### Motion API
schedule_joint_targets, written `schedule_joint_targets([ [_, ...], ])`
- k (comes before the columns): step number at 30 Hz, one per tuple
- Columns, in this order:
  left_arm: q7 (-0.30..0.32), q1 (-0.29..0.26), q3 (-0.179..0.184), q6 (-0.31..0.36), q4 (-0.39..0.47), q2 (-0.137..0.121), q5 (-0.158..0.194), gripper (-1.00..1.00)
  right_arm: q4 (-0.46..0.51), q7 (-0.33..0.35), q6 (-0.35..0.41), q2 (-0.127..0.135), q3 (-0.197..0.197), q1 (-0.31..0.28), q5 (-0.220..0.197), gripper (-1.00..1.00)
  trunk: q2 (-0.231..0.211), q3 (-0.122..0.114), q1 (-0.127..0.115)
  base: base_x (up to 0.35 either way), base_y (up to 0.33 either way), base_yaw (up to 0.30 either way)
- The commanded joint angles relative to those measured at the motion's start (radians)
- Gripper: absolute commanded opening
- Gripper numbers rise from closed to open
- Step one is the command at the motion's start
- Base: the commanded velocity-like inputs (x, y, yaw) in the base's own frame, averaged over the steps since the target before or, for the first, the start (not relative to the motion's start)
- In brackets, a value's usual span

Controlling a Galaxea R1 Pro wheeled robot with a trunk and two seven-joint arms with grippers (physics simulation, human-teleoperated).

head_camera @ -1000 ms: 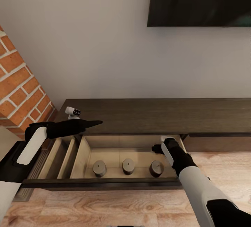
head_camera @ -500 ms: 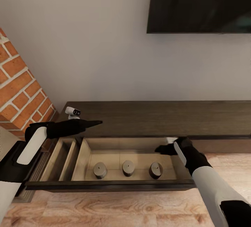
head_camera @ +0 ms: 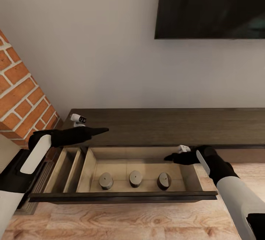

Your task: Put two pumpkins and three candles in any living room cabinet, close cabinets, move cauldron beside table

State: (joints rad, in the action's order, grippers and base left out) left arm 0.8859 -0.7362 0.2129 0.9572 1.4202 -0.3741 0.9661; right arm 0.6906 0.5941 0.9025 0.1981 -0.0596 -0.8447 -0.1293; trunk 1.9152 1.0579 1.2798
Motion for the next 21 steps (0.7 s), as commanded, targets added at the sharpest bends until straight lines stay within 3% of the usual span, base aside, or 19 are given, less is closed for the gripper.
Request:
schedule_joint_targets([
  [1,0.0,0.0,0.001,-0.001,-0.01,0.009,-0.001,1.0,0.001,0.046,0.0,0.012,0.0,0.001,0.001,1.0,0.0,0.0,0.0,0.0,0.0,0.0],
  [7,-0.003,0.004,0.012,-0.006,-0.106,0.038,-0.005,1.0,0.003,0.221,-0.001,0.076,0.0,0.002,0.001,1.0,-0.007,-0.003,-0.004,0.0,0.0,0.0],
  [11,-0.004,0.005,0.073,-0.01,-0.16,0.041,-0.006,1.0,0.003,0.359,-0.004,0.096,-0.001,0.009,0.003,1.0,-0.014,-0.006,-0.008,-0.134,0.0,0.0],
  [15,-0.005,0.008,0.104,-0.012,-0.172,0.042,-0.006,1.0,0.005,0.403,-0.006,0.1,-0.002,0.027,0.004,1.0,-0.014,-0.006,-0.008,-0.307,0.0,0.0],
  [17,-0.007,0.009,0.152,-0.012,-0.175,0.043,-0.006,1.0,0.006,0.409,-0.007,0.1,-0.002,0.03,0.004,1.0,-0.014,-0.006,-0.008,-0.337,0.0,0.0],
  [21,-0.065,0.009,0.192,-0.013,-0.213,0.052,-0.004,1.0,0.022,0.41,-0.009,0.098,-0.011,0.038,0.006,1.0,-0.014,-0.006,-0.008,-0.207,0.0,0.0],
])
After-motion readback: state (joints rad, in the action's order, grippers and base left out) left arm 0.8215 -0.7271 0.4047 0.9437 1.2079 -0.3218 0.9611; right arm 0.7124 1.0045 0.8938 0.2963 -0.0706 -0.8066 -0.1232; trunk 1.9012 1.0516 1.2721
